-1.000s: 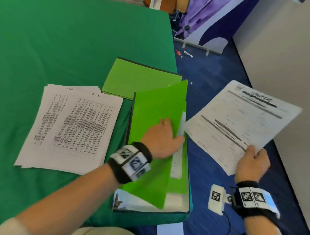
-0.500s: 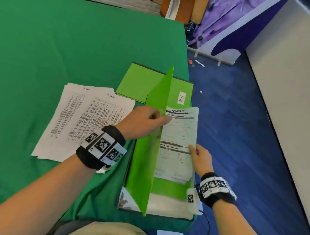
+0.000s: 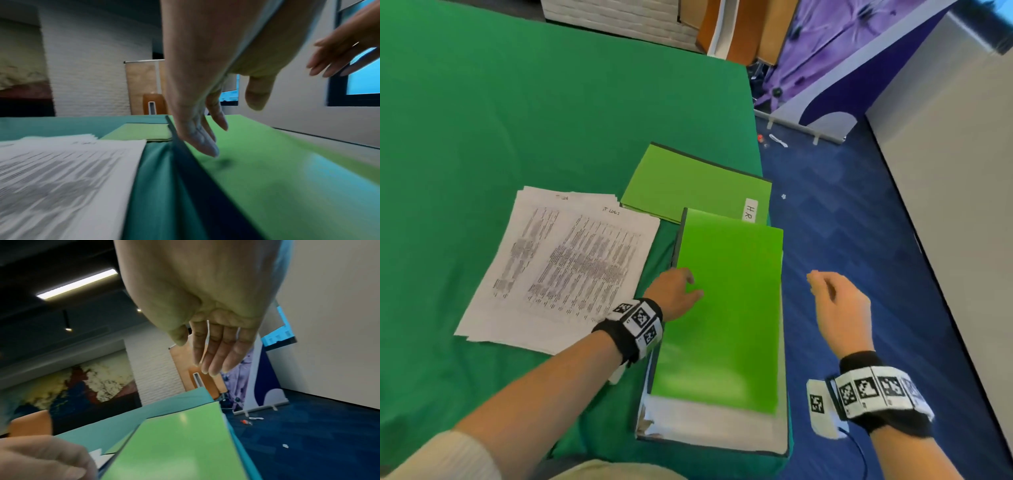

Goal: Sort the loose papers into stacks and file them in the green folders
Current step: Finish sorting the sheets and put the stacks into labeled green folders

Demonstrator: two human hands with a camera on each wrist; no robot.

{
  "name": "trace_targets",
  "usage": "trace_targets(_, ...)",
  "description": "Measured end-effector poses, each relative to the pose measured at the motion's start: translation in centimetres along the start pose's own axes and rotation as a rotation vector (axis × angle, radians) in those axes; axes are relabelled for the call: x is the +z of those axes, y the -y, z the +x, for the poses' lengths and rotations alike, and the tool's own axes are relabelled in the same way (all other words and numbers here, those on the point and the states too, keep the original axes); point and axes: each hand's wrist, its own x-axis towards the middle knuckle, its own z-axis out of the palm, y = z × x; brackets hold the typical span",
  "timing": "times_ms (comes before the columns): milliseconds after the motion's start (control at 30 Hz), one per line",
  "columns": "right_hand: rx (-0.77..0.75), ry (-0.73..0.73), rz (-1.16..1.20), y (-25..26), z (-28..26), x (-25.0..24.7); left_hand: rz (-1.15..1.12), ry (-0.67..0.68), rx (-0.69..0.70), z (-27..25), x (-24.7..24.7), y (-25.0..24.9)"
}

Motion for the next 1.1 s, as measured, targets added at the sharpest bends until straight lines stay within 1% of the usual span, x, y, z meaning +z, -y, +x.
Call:
trace_targets(133, -0.175, 0.07, 0.01, 4.5, -1.2, 5.4, -0.084, -0.27, -0.154, -0.3, -3.5, 4.5)
trace_targets(200, -0.247, 0.148, 0.016, 6.9, -2.1, 8.5, -0.122, -0.401, -0.239, -1.1, -5.6, 7.4)
trace_targets(267, -0.282, 0.238, 0.018, 9.5, -3.2, 11.6, -0.111, -0.497, -0.356, -2.0, -7.7, 10.8)
trace_targets(333, -0.308, 0.326, 0.028, 11.9, -4.3, 14.5, -0.043, -0.504, -0.517, -3.0, -9.6, 14.3)
trace_targets(400, -0.314, 0.447, 0.0, 14.0, -5.1, 17.3, -0.001, -0.457, -0.679, -4.2, -11.2, 17.4)
trace_targets(433, -0.31, 0.523, -0.045, 14.9, -5.6, 18.6, -0.022, -0.439, -0.724, -4.7, -11.8, 18.7)
trace_targets(467, -0.303, 0.607, -0.102, 15.7, -6.0, 19.8, -0.051, -0.424, -0.736, -5.2, -12.2, 19.9)
trace_targets(533, -0.288, 0.768, -0.203, 17.5, -6.8, 22.2, -0.086, -0.361, -0.686, -5.8, -12.7, 21.7)
trace_targets(567, -0.279, 0.826, -0.235, 18.3, -7.1, 23.3, -0.108, -0.322, -0.65, -5.8, -12.9, 22.4)
trace_targets(667, -0.194, 0.901, -0.287, 20.4, -7.6, 26.0, -0.196, -0.19, -0.561, -5.8, -13.3, 22.8)
trace_targets(733, -0.135, 0.901, -0.323, 21.3, -8.0, 27.2, -0.232, -0.103, -0.446, -5.9, -13.6, 22.3)
trace_targets(833, -0.033, 0.8, -0.268, 22.5, -8.9, 28.2, -0.424, -0.027, -0.192, -6.4, -14.4, 20.7)
trace_targets(933, 0.158, 0.669, -0.065, 24.3, -8.6, 28.7, -0.448, 0.056, 0.017, -6.8, -15.1, 19.0)
trace_targets(967, 0.22, 0.608, -0.005, 24.8, -8.2, 28.8, -0.444, 0.102, 0.061, -6.8, -15.3, 18.5)
trace_targets(1033, 0.282, 0.478, 0.052, 25.0, -7.3, 28.8, -0.452, 0.204, 0.091, -6.4, -15.8, 18.5)
trace_targets(1067, 0.288, 0.438, 0.042, 25.1, -7.0, 28.7, -0.455, 0.225, 0.087, -5.9, -16.1, 19.0)
trace_targets(1100, 0.286, 0.422, 0.019, 25.1, -6.8, 28.6, -0.453, 0.212, 0.073, -5.6, -16.4, 19.6)
